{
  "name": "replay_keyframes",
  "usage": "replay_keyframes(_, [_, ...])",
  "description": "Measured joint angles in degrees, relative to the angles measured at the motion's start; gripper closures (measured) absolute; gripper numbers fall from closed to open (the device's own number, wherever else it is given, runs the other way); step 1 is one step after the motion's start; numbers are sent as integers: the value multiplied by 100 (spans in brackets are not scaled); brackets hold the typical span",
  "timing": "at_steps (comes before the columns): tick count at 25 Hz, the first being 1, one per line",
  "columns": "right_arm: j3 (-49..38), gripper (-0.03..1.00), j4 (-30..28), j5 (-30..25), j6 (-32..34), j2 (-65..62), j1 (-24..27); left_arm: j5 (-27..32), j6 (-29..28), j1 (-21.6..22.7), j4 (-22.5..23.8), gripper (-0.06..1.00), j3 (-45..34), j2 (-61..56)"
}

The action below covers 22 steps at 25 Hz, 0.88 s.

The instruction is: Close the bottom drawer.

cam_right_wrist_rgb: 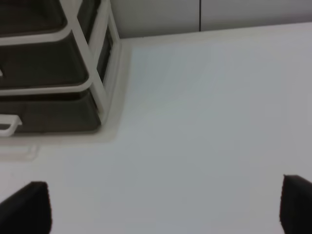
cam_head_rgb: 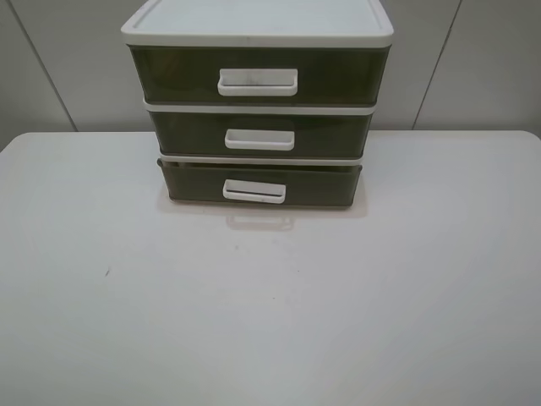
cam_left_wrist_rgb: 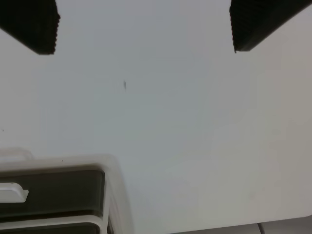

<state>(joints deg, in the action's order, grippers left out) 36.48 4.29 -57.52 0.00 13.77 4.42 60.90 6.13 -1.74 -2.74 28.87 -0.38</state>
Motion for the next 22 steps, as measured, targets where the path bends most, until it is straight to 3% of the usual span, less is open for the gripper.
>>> replay_keyframes(11, [-504,15,-163,-92,0,-1316,0,0,0,0,0,23,0,0])
replay_keyframes(22, [-681,15,-294,-297,31,-1381,-82,0,0,0,0,23,0,0])
